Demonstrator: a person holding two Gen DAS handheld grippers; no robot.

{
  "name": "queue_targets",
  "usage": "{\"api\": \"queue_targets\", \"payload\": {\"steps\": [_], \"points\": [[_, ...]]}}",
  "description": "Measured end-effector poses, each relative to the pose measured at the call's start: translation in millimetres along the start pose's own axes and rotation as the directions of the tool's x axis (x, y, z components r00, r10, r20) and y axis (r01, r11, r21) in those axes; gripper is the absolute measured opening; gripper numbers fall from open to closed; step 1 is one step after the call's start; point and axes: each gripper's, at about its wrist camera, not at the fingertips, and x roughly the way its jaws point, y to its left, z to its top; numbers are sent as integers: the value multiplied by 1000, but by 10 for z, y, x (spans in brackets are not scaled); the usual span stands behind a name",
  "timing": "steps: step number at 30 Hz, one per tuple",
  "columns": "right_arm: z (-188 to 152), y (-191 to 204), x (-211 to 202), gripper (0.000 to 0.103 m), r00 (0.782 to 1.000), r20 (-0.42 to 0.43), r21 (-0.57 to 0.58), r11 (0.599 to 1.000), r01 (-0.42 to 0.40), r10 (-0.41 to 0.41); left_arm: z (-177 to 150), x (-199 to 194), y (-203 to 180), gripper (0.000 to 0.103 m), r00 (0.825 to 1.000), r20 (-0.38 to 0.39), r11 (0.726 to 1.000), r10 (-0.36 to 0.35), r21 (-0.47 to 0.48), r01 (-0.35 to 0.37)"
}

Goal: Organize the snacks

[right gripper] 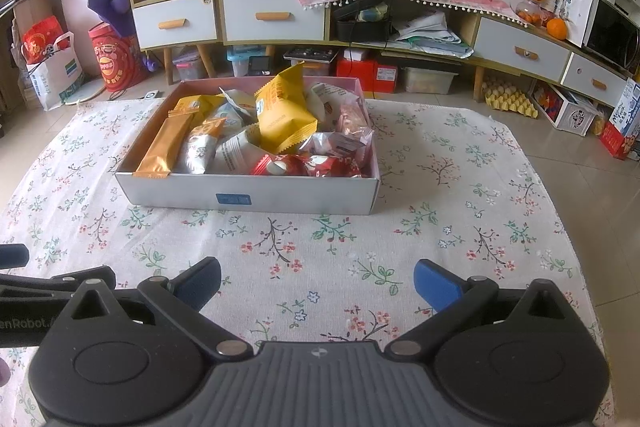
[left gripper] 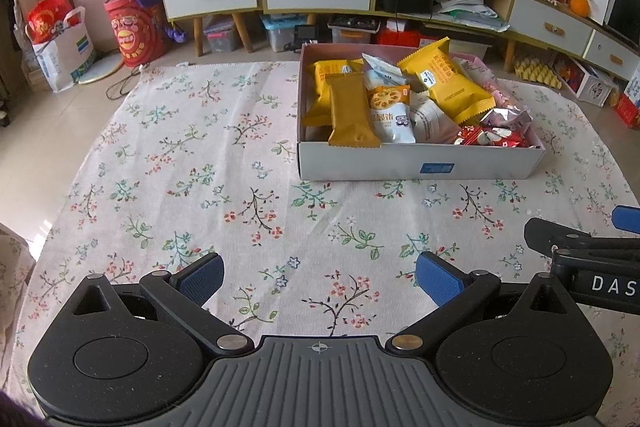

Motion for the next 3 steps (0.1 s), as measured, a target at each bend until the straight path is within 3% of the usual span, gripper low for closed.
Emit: {"api": "queue_targets", "payload": {"steps": [3], "points": [[1,0,4,89,1000,-2,0,1000,0,0,6,0,-6,103,1000,-3,1000,-12,5,12]]}}
